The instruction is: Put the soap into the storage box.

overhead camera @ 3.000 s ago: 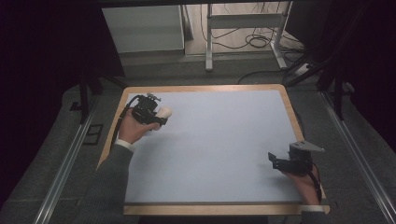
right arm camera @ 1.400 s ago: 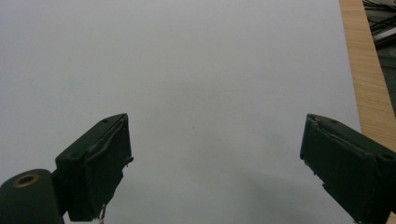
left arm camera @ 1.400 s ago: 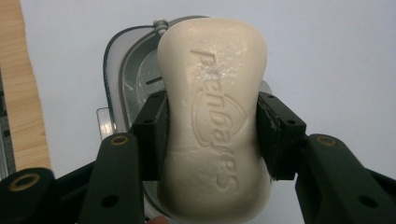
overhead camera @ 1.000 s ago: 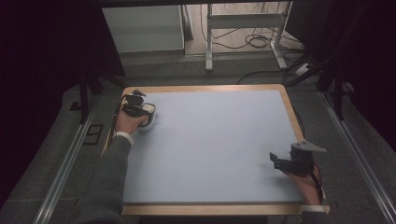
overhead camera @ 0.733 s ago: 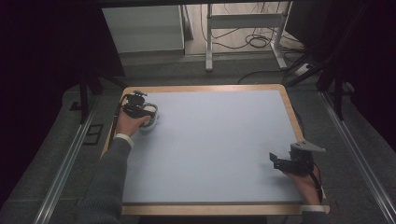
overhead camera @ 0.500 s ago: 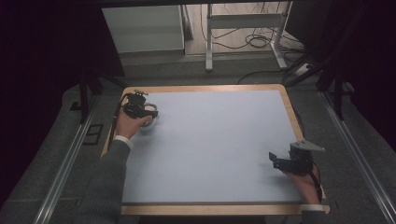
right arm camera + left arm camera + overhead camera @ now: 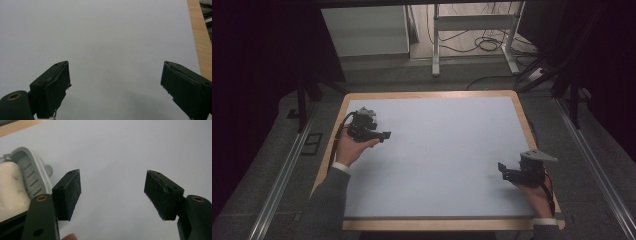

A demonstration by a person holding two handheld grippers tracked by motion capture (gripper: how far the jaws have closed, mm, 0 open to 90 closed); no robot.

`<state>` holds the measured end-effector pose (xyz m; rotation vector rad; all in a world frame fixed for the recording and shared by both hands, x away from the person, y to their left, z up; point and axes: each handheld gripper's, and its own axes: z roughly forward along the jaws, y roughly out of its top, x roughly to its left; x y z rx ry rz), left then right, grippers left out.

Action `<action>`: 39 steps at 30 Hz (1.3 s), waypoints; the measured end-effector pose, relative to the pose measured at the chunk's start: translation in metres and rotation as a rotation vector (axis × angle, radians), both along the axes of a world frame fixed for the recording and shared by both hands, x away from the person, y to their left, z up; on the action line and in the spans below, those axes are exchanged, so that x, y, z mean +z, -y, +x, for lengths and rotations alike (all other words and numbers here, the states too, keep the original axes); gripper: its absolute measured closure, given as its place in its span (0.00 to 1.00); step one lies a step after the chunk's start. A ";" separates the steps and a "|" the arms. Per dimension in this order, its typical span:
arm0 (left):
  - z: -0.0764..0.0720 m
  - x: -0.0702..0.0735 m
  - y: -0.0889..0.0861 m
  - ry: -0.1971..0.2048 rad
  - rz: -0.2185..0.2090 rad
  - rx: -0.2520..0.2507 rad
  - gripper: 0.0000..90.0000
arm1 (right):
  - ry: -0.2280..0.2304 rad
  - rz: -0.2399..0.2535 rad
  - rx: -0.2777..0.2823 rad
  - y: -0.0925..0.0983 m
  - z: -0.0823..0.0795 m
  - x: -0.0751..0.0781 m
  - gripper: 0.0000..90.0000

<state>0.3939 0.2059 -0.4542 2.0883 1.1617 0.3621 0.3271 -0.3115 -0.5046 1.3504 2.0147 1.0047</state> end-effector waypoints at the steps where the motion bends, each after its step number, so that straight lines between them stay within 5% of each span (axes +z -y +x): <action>1: -0.004 -0.002 0.001 0.001 0.000 -0.009 0.33 | -0.002 -0.002 0.004 -0.001 0.000 0.000 0.10; 23: -0.077 -0.069 0.004 -0.022 0.005 -0.056 0.32 | 0.000 0.000 0.000 0.000 0.000 0.000 0.10; 26: -0.081 -0.071 0.004 -0.031 0.052 -0.064 0.32 | 0.001 0.000 0.002 0.000 0.000 0.000 0.09; 39: -0.087 -0.074 0.001 -0.028 0.024 -0.043 0.31 | 0.002 0.000 0.005 0.000 -0.001 0.001 0.10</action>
